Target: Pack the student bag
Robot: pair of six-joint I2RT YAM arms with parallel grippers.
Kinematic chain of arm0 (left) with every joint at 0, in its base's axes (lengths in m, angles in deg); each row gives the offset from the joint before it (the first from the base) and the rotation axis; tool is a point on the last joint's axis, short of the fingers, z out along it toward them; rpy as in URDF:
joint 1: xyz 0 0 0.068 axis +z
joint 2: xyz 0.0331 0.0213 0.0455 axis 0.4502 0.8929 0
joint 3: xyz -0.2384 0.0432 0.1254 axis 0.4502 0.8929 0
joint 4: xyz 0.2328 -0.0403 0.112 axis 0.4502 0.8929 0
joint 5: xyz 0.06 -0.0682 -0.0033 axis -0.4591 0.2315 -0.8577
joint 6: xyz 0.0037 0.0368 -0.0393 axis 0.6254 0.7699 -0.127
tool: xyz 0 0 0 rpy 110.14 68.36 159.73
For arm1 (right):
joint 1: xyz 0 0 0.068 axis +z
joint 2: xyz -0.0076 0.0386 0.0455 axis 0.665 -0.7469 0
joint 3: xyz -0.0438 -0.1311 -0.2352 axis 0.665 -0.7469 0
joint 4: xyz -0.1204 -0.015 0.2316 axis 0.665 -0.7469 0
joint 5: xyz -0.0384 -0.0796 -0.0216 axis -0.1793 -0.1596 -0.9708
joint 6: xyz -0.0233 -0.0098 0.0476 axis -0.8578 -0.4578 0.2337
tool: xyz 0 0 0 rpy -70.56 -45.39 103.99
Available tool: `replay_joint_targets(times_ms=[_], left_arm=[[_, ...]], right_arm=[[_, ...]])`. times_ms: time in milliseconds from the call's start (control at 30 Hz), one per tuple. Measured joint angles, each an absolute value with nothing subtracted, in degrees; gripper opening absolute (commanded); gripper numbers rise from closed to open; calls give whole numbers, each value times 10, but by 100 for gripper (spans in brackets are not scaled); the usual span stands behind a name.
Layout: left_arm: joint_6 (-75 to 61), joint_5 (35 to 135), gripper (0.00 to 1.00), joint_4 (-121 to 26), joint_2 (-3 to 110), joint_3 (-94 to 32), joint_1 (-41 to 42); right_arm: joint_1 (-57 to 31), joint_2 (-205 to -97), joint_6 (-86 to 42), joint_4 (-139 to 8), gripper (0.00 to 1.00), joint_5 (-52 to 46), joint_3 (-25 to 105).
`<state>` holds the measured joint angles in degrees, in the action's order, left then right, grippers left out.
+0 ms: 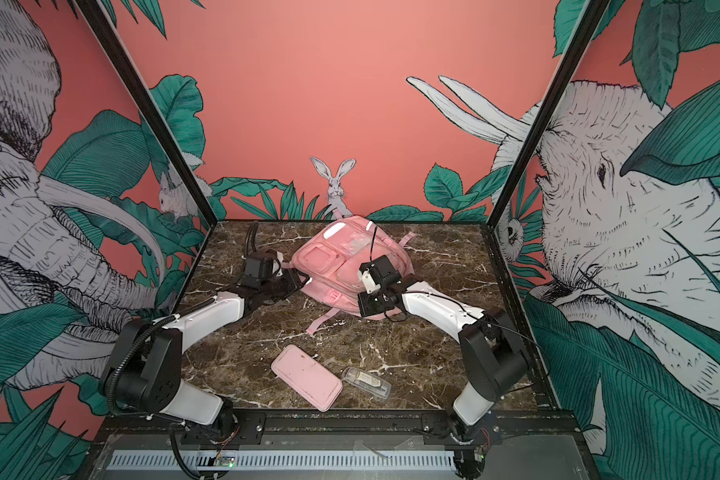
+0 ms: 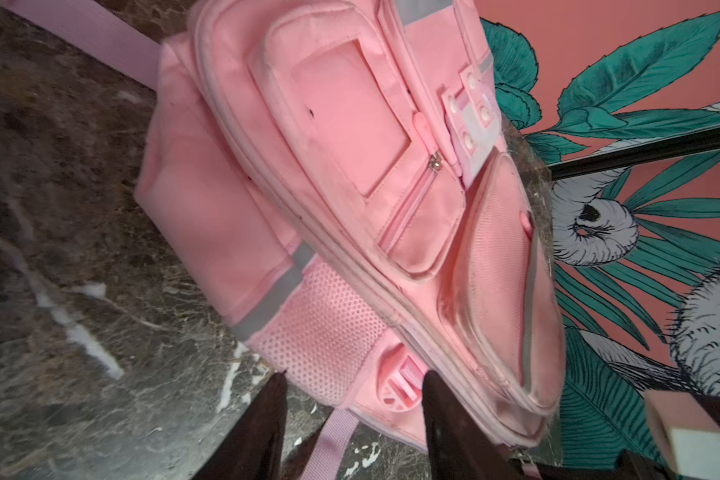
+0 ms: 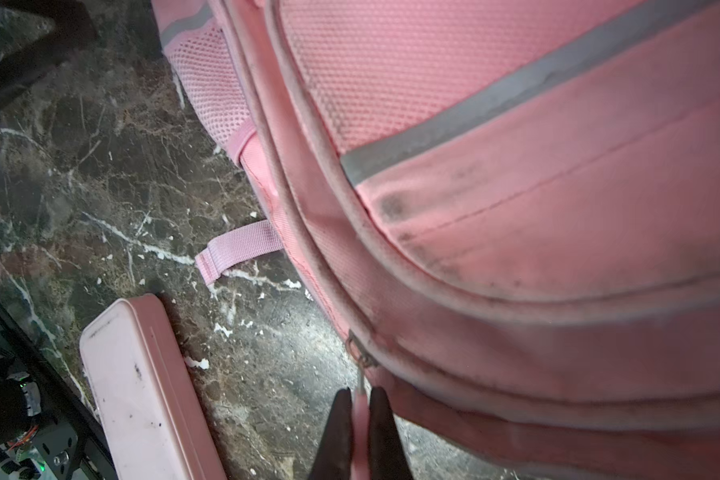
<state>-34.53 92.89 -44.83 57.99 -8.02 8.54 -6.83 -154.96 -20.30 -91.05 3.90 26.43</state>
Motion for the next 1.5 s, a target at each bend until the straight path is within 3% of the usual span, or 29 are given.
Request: replay_joint_targets(times_ms=[900, 1067, 1500], left_arm=[[-366, 984, 52, -487, 733, -151, 98], [-379, 986, 46, -503, 744, -151, 97], [-420, 973, 12, -544, 758, -145, 88]], right_arm=[[-98, -1503, -219, -934, 0, 38, 230], [-98, -1509, -219, -937, 0, 46, 235], [-71, -1562, -216, -956, 0, 50, 286]])
